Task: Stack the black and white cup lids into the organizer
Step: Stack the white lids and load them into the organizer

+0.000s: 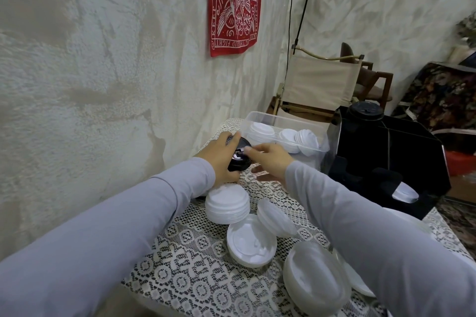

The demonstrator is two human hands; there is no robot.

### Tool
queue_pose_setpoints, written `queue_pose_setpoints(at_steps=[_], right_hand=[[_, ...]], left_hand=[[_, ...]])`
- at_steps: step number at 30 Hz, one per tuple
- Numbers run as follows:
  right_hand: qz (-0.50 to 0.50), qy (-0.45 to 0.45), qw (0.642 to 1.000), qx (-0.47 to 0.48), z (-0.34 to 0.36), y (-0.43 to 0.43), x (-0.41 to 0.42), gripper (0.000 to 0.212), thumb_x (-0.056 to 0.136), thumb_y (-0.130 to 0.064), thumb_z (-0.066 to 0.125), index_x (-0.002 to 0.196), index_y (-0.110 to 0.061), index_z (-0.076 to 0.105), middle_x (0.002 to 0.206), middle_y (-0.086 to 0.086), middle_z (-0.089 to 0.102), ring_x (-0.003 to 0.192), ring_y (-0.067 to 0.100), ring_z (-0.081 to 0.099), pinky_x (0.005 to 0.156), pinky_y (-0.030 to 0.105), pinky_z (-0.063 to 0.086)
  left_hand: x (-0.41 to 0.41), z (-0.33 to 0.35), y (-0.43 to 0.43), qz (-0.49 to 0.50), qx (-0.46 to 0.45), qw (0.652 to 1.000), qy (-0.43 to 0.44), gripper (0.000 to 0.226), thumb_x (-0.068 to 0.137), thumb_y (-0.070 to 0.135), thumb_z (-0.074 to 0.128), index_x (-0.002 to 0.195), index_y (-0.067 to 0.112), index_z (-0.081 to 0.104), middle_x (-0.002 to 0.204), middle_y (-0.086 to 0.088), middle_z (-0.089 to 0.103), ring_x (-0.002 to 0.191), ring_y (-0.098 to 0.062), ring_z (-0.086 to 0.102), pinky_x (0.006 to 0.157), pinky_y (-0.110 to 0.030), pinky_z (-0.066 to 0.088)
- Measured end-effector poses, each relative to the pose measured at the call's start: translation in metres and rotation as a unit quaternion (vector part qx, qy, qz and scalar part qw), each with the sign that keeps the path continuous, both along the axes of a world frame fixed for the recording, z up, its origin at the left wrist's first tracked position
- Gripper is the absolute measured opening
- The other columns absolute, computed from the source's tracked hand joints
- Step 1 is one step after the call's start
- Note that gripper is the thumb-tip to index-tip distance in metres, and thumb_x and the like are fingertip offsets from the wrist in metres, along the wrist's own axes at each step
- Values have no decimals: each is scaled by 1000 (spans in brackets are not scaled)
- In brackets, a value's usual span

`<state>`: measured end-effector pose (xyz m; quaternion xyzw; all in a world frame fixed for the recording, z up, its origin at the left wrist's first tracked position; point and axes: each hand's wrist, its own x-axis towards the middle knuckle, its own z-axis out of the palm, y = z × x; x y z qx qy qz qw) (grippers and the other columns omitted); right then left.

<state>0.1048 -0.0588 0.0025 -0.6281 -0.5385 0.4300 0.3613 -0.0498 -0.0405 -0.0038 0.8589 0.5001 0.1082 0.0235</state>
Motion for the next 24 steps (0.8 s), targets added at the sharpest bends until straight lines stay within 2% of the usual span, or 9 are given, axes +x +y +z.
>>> queue_pose_setpoints(at_steps=[2, 3, 6, 9, 12, 17, 21, 24], right_hand=[[-2, -38, 999, 20, 2, 4, 5, 38, 96, -29, 50, 131, -14, 49, 115, 5, 57, 94, 25, 60, 82, 39, 53], [2, -107, 993, 43, 3, 7, 8, 40, 97, -25, 48, 136, -16, 45, 122, 5, 55, 104, 28, 59, 89, 41, 51], [54, -364, 926, 86, -3, 15, 16, 52, 95, -23, 49, 145, -21, 32, 143, 9, 42, 126, 29, 46, 104, 39, 39], [111, -485, 861, 108, -15, 20, 11, 59, 93, -26, 50, 147, -25, 25, 149, 6, 33, 133, 31, 35, 106, 45, 35], [146, -518, 835, 116, -27, 28, 2, 60, 92, -28, 50, 147, -25, 24, 148, 3, 31, 135, 28, 31, 104, 44, 36], [168, -503, 842, 101, -35, 46, -14, 64, 89, -39, 55, 146, -25, 27, 146, 2, 32, 133, 26, 32, 103, 46, 39], [188, -553, 806, 93, -37, 53, -23, 42, 90, -33, 52, 131, -28, 51, 131, 4, 51, 120, 26, 46, 94, 43, 46], [185, -574, 790, 114, -38, 53, -21, 36, 92, -29, 47, 127, -33, 55, 121, 7, 59, 109, 28, 55, 88, 39, 50]], left_hand=[[-6, -1, 4, 9, -3, 1000, -1, 101, 80, 38, 66, 150, 15, -3, 152, -6, 9, 131, -30, 32, 106, -39, 34], [-9, -1, 5, 14, -4, 1000, 0, 101, 81, 38, 65, 150, 15, -4, 152, -6, 9, 130, -30, 32, 105, -40, 35], [-17, -2, 10, 30, -7, 1000, -1, 101, 81, 39, 65, 150, 15, -4, 152, -7, 10, 130, -30, 33, 104, -40, 36], [-24, -3, 15, 42, -16, 999, -8, 100, 79, 39, 66, 150, 17, 0, 150, -6, 12, 128, -30, 37, 104, -41, 37], [-30, -2, 18, 59, -21, 998, -16, 98, 79, 38, 67, 150, 17, 3, 147, -7, 15, 124, -30, 41, 101, -42, 39], [-34, -2, 22, 78, -16, 997, -3, 96, 79, 37, 67, 149, 16, 5, 145, -10, 17, 122, -33, 42, 101, -41, 39], [-39, -2, 23, 77, -25, 997, -3, 96, 80, 38, 68, 150, 15, 5, 147, -11, 16, 123, -33, 42, 103, -40, 38], [-41, -1, 24, 80, -30, 996, -1, 97, 81, 39, 68, 150, 16, 3, 148, -10, 14, 125, -32, 41, 104, -39, 37]])
